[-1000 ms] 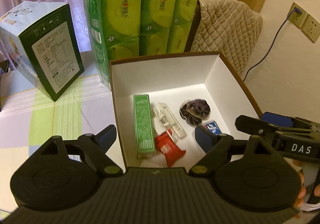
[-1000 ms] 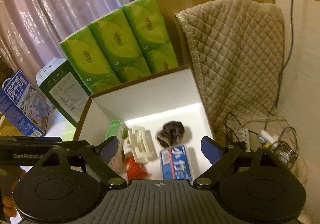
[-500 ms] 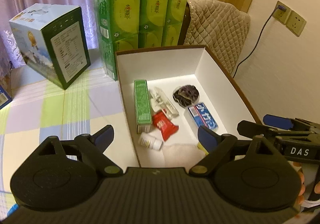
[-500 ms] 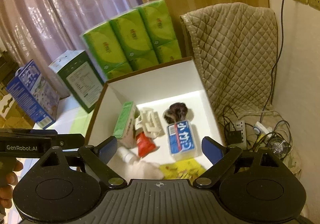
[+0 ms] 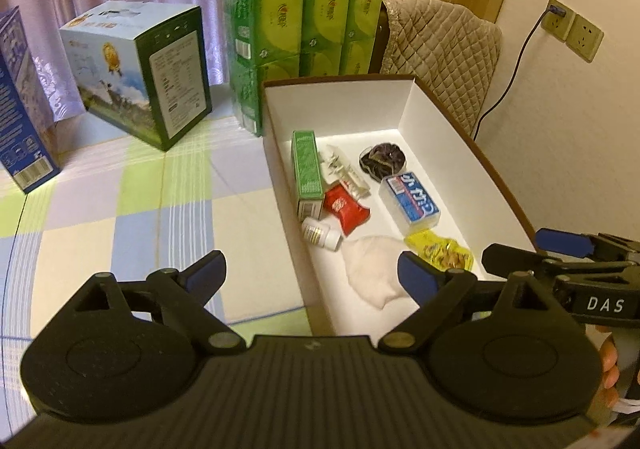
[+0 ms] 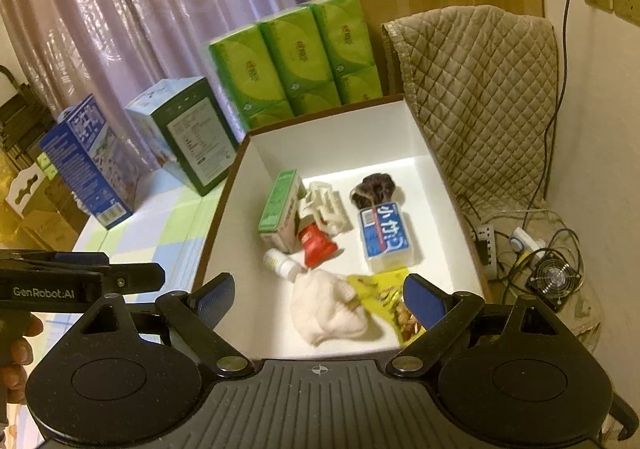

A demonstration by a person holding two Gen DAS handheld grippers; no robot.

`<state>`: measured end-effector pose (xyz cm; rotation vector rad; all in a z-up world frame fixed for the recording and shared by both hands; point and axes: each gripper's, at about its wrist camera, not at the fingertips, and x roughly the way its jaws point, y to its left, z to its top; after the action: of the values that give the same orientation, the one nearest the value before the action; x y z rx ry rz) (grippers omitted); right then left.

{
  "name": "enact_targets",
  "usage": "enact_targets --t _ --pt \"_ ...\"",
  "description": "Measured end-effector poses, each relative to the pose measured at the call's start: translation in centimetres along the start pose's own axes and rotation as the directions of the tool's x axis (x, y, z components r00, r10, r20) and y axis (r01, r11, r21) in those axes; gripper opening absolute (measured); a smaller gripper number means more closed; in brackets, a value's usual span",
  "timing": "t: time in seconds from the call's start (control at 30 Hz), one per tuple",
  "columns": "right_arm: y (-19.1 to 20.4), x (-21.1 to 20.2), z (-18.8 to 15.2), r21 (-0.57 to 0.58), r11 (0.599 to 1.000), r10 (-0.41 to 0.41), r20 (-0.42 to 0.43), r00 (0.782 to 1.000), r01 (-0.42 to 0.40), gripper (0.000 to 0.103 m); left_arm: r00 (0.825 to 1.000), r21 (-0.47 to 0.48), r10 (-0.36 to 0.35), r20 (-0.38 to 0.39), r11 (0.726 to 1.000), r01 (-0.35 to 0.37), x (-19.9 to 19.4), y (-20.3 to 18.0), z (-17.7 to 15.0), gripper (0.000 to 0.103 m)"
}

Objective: Organize objects
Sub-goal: 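Withdraw both tools from the box toward the blue tube and white ointment box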

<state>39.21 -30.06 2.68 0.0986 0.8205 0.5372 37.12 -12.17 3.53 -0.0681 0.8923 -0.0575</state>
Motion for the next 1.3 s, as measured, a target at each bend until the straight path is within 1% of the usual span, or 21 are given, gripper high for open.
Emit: enact_targets --t 0.4,0.7,0.97,1.3 --pt "3.0 -2.0 -3.9 -0.027 1.0 0.008 -0.037 0.999 -0.009 0.089 0.999 -0.022 -0.018 -0.028 1.0 0.017 -3.0 1.6 -4.4 0.091" --pt "6.3 -2.8 -6.8 -0.058 0.997 0.036 -0.078 0.996 -0.04 0.089 0.999 -0.046 0.013 -0.04 0.999 -0.014 -5.7 4.2 -7.9 0.091" --pt "9.4 -2.2 -8.8 -0.084 0.994 0.064 -0.113 0.992 -0.074 0.089 0.998 -0.084 0.034 -0.058 0.996 -0.038 -7.7 7.0 -10.9 0.091" --pt "13.8 0.3 -11.3 -0.151 0.978 0.117 -0.17 0.978 -0.143 0.089 0.992 -0.135 0.071 -0.106 0.987 -0.085 -8.2 11.1 -13.7 0.091"
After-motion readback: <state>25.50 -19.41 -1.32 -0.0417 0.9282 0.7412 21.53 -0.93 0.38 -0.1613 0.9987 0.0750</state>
